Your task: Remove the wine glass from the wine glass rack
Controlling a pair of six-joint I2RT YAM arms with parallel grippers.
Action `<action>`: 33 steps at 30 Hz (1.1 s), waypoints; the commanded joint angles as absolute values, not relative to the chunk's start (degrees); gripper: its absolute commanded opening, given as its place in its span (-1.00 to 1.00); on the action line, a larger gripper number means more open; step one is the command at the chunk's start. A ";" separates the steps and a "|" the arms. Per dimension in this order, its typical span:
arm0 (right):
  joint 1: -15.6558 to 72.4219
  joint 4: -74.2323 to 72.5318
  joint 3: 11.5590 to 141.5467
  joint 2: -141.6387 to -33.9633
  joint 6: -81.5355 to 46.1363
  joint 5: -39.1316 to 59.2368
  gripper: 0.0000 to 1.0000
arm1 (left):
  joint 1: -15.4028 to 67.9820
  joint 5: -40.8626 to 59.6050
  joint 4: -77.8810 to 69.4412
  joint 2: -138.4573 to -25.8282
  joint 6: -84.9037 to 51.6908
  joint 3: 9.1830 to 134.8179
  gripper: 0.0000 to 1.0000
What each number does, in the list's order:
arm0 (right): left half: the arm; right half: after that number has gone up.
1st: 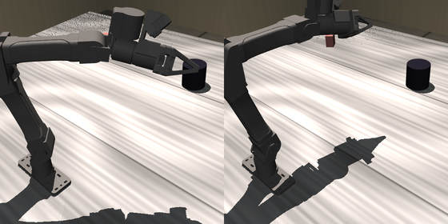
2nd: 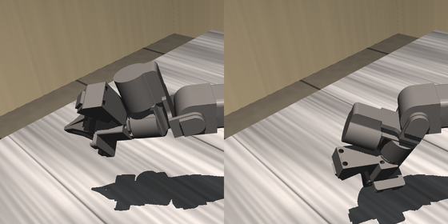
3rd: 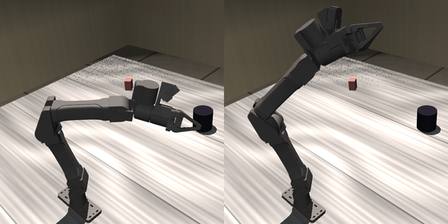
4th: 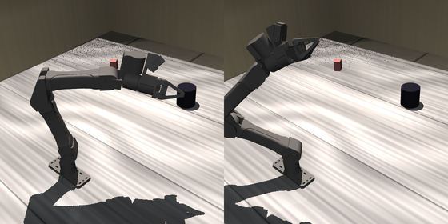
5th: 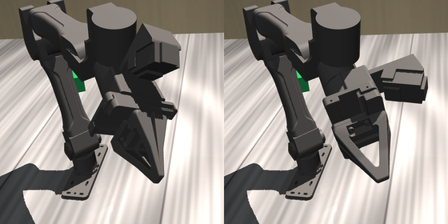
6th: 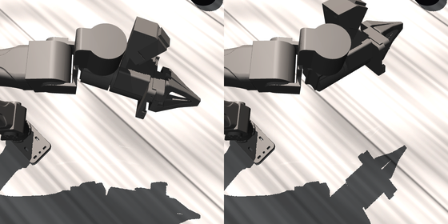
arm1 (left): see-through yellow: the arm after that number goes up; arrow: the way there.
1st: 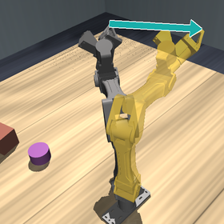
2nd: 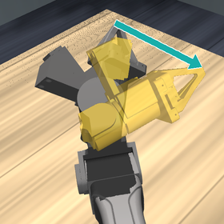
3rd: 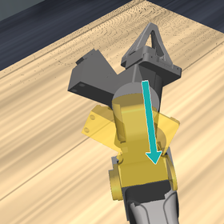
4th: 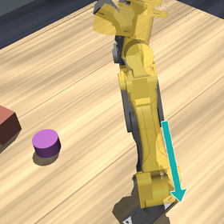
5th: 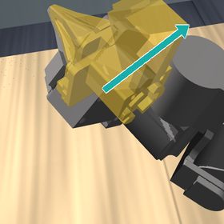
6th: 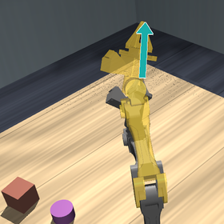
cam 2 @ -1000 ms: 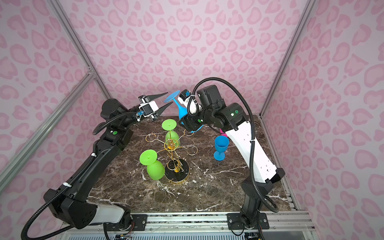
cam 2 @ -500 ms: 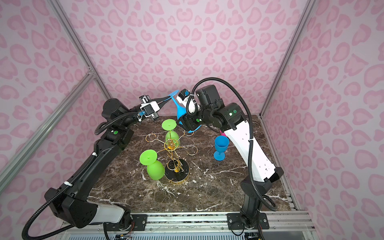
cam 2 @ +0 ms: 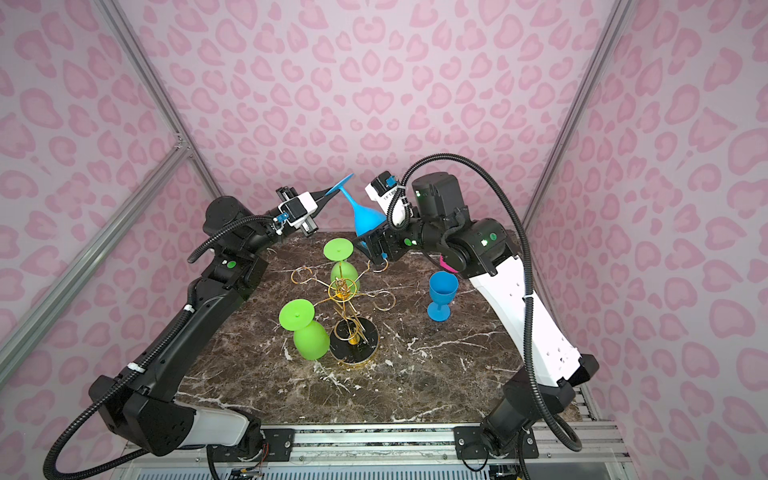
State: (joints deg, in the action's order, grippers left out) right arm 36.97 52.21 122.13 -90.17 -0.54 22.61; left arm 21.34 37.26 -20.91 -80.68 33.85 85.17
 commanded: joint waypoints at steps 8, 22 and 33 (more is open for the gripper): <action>30.11 30.44 105.60 -76.58 -9.45 32.06 0.97 | 18.61 29.87 -22.41 -80.68 20.30 87.10 -0.94; 21.28 7.52 88.21 -67.47 -21.40 37.62 0.25 | 15.47 32.30 -22.89 -80.14 0.03 87.72 -0.94; 26.63 5.99 94.86 -77.15 -20.81 34.99 0.15 | 15.34 31.64 -23.82 -79.63 -3.99 87.40 -0.94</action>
State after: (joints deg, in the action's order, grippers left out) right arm 25.56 7.88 93.12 -75.40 -21.28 36.01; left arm 15.35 31.55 -21.17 -80.05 -1.85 87.31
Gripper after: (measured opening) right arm 0.581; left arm 0.068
